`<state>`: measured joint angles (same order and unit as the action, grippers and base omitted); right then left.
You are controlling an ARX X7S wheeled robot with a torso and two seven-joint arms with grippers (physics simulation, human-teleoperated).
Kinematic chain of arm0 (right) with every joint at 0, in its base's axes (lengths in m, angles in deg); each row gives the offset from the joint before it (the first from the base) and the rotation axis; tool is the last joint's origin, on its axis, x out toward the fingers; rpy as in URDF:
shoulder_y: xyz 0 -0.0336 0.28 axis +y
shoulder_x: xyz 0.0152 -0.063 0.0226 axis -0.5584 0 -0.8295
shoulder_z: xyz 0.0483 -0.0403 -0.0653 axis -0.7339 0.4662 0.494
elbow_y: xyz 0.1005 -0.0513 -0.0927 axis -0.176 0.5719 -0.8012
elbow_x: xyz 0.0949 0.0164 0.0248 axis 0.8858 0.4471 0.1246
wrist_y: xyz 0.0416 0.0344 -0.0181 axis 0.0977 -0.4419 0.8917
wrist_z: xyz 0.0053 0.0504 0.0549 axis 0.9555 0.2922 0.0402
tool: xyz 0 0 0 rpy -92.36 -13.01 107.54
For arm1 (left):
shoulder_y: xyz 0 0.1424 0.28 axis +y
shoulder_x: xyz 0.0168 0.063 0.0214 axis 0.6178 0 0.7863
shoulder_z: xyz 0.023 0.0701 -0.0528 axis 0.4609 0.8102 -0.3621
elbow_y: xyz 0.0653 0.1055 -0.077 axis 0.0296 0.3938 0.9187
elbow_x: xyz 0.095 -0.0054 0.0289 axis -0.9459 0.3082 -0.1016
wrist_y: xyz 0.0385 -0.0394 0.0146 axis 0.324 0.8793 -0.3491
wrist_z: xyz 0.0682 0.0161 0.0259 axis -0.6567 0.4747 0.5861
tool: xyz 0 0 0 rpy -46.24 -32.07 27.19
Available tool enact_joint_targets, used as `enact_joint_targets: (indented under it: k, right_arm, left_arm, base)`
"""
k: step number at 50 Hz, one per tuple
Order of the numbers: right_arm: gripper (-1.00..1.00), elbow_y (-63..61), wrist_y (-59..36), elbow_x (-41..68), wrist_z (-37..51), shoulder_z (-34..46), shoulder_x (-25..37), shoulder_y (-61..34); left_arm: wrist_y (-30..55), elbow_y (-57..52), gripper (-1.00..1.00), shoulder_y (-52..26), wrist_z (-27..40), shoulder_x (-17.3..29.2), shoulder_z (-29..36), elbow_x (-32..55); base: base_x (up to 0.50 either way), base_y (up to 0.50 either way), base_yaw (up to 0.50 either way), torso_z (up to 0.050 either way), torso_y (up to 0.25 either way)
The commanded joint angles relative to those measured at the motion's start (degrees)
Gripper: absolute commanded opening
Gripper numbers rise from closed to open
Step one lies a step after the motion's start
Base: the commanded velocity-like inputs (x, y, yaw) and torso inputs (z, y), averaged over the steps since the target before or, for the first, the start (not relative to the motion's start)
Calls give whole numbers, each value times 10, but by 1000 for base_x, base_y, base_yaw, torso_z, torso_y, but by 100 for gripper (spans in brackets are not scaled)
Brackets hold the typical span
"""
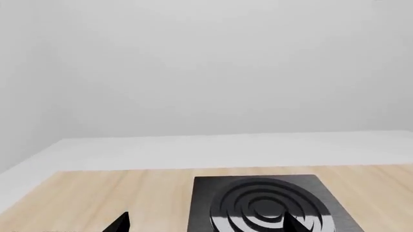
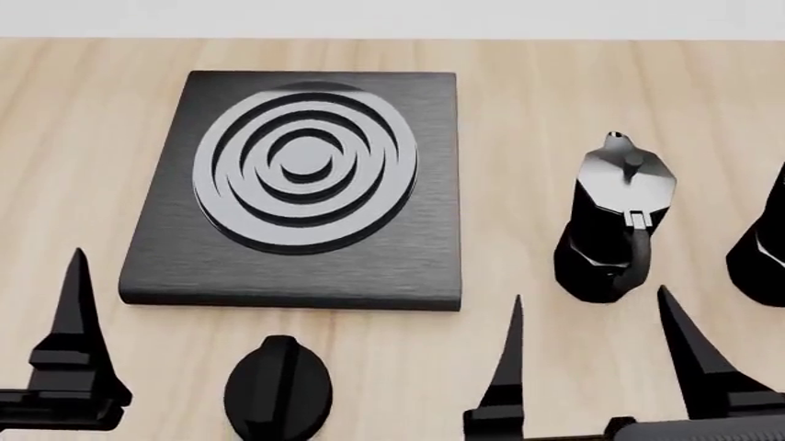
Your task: Put the right moka pot on the stove.
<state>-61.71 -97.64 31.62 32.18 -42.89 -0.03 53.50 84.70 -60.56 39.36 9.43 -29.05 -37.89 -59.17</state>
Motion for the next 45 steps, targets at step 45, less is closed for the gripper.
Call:
enact_joint_targets:
  k: [45]
  right_arm:
    - [100, 115, 81, 109, -83, -184, 87, 62]
  left_arm:
    - [-10, 2, 100, 0, 18, 7, -6, 29]
  base:
    - [0, 0, 0, 0, 0]
